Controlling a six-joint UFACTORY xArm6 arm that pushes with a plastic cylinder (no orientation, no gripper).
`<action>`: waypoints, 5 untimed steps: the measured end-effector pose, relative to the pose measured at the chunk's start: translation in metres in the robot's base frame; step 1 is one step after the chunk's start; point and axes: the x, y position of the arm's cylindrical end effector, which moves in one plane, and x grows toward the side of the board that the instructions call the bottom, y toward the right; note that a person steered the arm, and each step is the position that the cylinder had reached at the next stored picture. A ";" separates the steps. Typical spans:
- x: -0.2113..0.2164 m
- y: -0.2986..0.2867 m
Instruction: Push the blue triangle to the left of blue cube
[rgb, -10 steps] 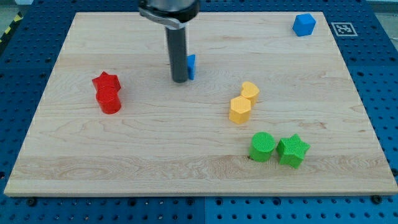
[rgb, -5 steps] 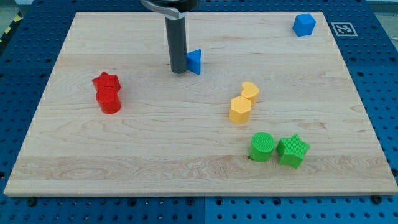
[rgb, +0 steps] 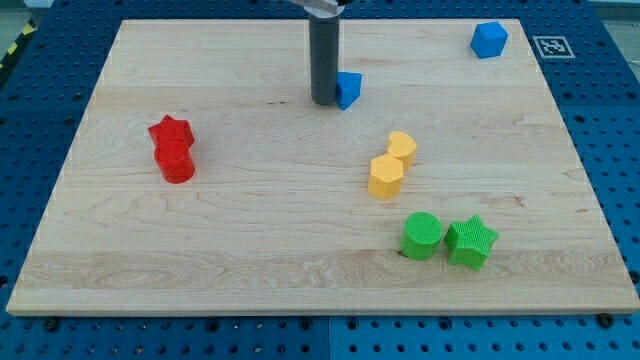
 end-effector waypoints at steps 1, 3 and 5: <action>-0.006 0.026; -0.018 0.083; -0.026 0.139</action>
